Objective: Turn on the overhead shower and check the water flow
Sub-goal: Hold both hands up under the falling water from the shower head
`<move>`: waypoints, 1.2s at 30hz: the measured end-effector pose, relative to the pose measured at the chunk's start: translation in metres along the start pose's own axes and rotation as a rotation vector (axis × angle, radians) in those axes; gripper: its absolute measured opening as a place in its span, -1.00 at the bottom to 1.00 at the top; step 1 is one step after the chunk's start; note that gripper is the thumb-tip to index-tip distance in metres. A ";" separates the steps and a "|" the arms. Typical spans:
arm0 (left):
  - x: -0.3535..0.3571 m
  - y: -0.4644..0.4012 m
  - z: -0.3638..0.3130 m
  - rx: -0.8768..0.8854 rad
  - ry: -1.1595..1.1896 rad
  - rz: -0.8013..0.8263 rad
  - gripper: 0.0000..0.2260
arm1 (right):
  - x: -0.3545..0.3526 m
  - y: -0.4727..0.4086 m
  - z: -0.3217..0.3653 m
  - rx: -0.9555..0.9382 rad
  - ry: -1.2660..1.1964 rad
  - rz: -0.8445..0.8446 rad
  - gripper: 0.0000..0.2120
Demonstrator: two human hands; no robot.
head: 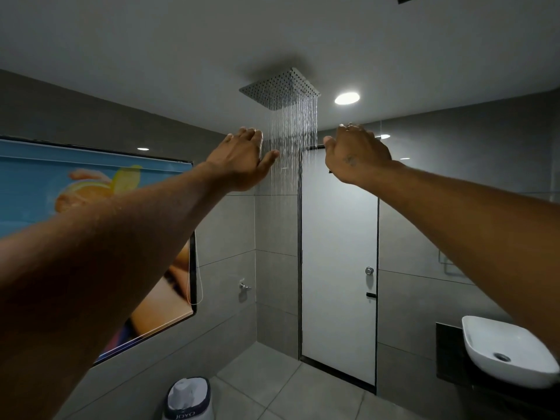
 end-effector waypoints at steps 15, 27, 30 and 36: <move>-0.002 0.005 0.004 -0.010 0.006 0.002 -0.29 | -0.003 0.006 0.005 -0.004 0.004 0.012 -0.54; -0.007 0.002 0.004 0.006 -0.001 -0.005 -0.27 | -0.004 0.006 0.004 0.012 0.001 0.019 -0.52; -0.008 0.002 0.006 0.006 0.001 -0.008 -0.25 | -0.004 0.006 0.002 0.007 0.003 0.016 -0.53; -0.011 0.002 0.006 0.014 -0.001 -0.020 -0.26 | -0.007 0.006 0.005 0.018 0.005 0.030 -0.53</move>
Point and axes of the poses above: each hand's wrist, its own y-axis away from the middle knuckle, its own x-axis out of the palm, z = x × y, the point moved 8 cm from there along -y, towards the middle knuckle, and after that the axes turned 7 degrees about y, right-handed, at the moved point
